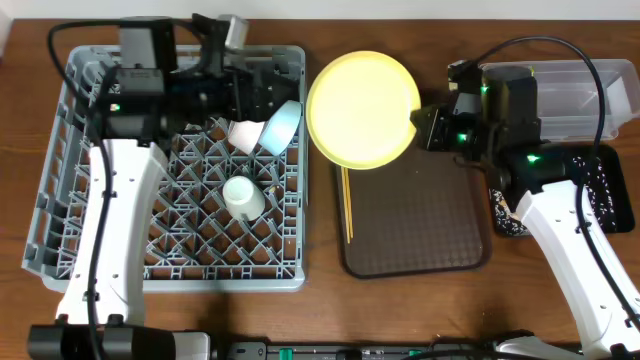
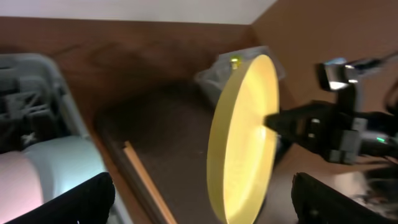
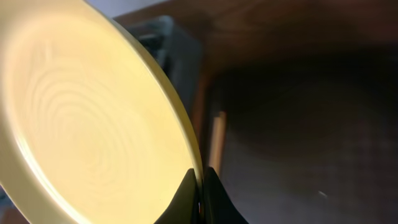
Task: Sort waste into correct bins and load items into the dishwasher
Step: 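Hand the yellow plate from the right gripper to the left gripper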
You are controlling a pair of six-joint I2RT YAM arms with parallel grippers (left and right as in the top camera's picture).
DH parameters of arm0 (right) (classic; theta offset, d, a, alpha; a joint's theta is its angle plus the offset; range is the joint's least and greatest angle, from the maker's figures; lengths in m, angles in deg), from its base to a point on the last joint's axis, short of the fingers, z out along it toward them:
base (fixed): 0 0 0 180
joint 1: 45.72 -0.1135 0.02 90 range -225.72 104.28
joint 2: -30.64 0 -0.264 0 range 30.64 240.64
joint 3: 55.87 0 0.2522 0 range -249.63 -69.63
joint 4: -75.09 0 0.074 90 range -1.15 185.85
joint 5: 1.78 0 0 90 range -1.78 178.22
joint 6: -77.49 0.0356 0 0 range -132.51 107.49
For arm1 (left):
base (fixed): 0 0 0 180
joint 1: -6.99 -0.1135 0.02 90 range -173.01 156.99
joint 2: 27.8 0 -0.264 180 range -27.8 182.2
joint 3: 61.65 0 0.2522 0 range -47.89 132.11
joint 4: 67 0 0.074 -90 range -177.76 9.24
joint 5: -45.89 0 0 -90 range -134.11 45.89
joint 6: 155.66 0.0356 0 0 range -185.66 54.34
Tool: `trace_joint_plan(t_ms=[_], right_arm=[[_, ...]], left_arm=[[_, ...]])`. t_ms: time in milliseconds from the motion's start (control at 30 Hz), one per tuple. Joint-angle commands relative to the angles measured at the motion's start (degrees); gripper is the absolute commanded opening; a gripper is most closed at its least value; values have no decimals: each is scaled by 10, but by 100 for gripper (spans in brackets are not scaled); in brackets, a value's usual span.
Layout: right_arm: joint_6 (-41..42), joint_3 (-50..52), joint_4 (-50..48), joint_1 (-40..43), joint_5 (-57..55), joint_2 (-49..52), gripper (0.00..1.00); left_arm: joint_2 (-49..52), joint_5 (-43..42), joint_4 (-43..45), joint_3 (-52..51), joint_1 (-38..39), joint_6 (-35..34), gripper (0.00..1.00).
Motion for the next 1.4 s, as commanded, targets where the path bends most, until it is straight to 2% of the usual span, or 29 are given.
trace_joint_plan(t_ms=[0, 200, 467, 700, 767, 1067, 1367], right_arm=[[5, -12, -13, 0, 66, -8, 1], [14, -12, -26, 0, 85, -8, 1], [14, -12, -35, 0, 96, -8, 1], [14, -12, -38, -6, 109, -8, 1], [14, -12, -40, -11, 109, -8, 1], [14, -12, -47, -28, 110, -8, 1], [14, -12, -47, -28, 111, -8, 1]], left_arm=[[-7, -87, 0, 9, -3, 15, 91], [-7, -102, -3, 7, 27, 42, 91], [-6, 0, -30, -1, 72, 66, 90], [-6, 54, -30, 0, 94, 66, 82], [-6, 64, -29, -1, 98, 66, 77], [-6, 67, -27, 0, 99, 65, 45], [-6, 79, -27, 0, 99, 61, 22]])
